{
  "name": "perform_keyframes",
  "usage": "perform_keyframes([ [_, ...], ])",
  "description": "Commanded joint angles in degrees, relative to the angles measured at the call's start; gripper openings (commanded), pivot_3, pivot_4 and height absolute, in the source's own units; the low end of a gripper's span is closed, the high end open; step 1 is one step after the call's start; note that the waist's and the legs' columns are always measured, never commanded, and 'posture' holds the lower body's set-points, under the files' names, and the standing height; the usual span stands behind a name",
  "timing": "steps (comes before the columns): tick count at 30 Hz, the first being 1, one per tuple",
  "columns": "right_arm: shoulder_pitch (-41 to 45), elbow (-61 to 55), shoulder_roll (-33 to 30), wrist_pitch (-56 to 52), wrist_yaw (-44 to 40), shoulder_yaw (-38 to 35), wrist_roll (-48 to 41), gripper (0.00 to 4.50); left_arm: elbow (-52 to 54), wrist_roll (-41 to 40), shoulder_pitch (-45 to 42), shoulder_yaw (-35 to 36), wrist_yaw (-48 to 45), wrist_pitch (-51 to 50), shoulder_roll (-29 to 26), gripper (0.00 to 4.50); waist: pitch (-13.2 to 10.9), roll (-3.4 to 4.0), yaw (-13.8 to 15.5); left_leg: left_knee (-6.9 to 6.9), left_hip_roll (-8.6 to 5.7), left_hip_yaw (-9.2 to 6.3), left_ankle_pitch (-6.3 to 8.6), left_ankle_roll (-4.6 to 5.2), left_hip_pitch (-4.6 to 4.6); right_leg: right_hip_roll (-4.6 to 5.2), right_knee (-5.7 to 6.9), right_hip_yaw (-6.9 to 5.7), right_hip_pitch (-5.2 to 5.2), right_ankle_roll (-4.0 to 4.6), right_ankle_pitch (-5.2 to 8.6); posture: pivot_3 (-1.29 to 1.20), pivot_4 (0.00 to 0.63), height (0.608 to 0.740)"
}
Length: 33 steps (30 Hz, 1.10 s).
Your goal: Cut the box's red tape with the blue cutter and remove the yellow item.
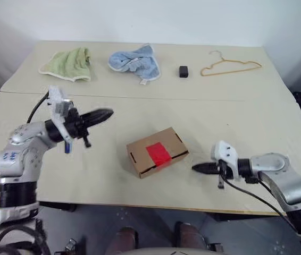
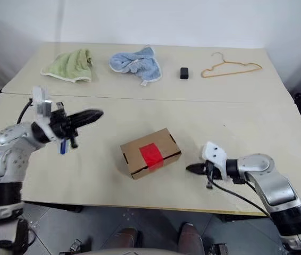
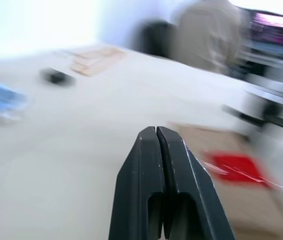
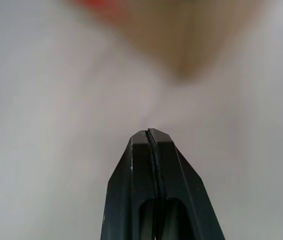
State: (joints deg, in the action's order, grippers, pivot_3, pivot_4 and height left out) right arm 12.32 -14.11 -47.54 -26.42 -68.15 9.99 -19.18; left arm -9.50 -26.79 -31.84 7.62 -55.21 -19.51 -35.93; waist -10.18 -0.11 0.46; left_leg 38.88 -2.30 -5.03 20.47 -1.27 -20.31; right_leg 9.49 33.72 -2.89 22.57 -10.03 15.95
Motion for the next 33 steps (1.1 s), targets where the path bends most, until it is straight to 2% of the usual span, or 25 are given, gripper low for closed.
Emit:
perform_keyframes([
  [1, 0.58, -5.06, 2.11, -2.78, 0.91, 1.78, -2.08, 0.00, -5.12, 7.99, -0.82, -7.18, -1.83, 6.11, 0.84, 0.03, -0.01, -0.02, -0.61, 0.00, 0.00, 0.04, 0.00, 0.00, 0.00, 0.00, -0.01, 0.03, 0.01, -0.03, -0.01, 0.00, 0.150, 0.740],
  [4, 2.19, -5.64, 5.66, -3.58, 4.35, 1.85, -1.84, 0.00, -6.40, 10.32, -0.98, -10.60, -4.41, 7.23, 0.83, 0.03, -0.10, -0.17, -0.67, 0.04, 0.02, 0.05, 0.00, 0.00, -0.06, 0.00, 0.02, 0.05, 0.09, -0.06, -0.03, 0.00, 0.150, 0.740],
  [9, 7.67, -0.70, 11.27, -2.75, 11.59, 1.03, 1.02, 0.00, 1.22, 2.45, 1.98, -11.44, -10.05, -9.16, 0.18, 0.03, -0.10, -0.16, -0.58, 0.09, 0.01, 0.02, 0.00, -0.01, -0.11, 0.00, 0.05, 0.08, 0.14, -0.05, -0.03, 0.00, 0.150, 0.740],
  [13, 11.97, 3.03, 13.95, -3.93, 14.09, 0.41, 1.05, 0.00, 5.39, 0.23, 4.00, -10.29, -7.95, -13.90, 1.85, 0.03, -0.10, -0.16, -0.33, 0.10, 0.01, -0.04, 0.00, -0.01, -0.12, 0.00, 0.08, 0.08, 0.15, -0.04, -0.03, 0.00, 0.150, 0.740],
  [19, 18.75, 10.07, 15.94, -1.21, 13.23, 3.44, 4.69, 0.00, 10.66, -0.22, 7.08, -10.89, -3.86, -16.67, 6.03, 0.03, -0.11, -0.15, -0.52, 0.10, 0.01, -0.03, 0.00, -0.02, -0.12, 0.01, 0.08, 0.09, 0.17, -0.03, -0.04, 0.00, 0.150, 0.740],
  [25, 23.05, 21.35, 17.93, 8.76, 12.26, 4.31, 9.87, 0.00, 11.91, 0.90, 7.54, -11.07, 0.55, -18.13, 8.83, 0.03, -0.10, -0.16, -0.64, 0.12, 0.01, -0.01, -0.01, -0.03, -0.10, 0.01, 0.09, 0.09, 0.16, -0.03, -0.04, 0.00, 0.150, 0.740],
  [30, 25.21, 30.53, 18.34, 20.17, 11.25, 2.17, 11.85, 0.00, 14.90, 0.79, 9.91, -8.89, 1.67, -17.40, 6.64, 0.03, -0.10, -0.15, -0.93, 0.13, 0.02, 0.00, -0.02, -0.06, -0.09, 0.00, 0.11, 0.10, 0.16, -0.03, -0.04, 0.00, 0.150, 0.740],
  [32, 25.29, 31.88, 17.73, 21.93, 10.12, 0.41, 10.61, 0.00, 17.31, -1.10, 11.69, -6.38, 1.16, -18.32, 4.83, 0.03, -0.10, -0.15, -1.28, 0.12, 0.03, 0.00, -0.02, -0.07, -0.09, 0.00, 0.10, 0.10, 0.17, -0.03, -0.04, 0.00, 0.150, 0.740],
  [33, 24.41, 30.61, 16.49, 21.41, 7.00, -1.92, 7.08, 0.00, 19.28, -3.53, 13.44, -1.93, 1.33, -18.12, 3.93, 0.03, -0.11, -0.14, -1.37, 0.09, 0.04, 0.00, -0.02, -0.07, -0.09, 0.00, 0.09, 0.10, 0.18, -0.02, -0.04, 0.00, 0.150, 0.740],
])
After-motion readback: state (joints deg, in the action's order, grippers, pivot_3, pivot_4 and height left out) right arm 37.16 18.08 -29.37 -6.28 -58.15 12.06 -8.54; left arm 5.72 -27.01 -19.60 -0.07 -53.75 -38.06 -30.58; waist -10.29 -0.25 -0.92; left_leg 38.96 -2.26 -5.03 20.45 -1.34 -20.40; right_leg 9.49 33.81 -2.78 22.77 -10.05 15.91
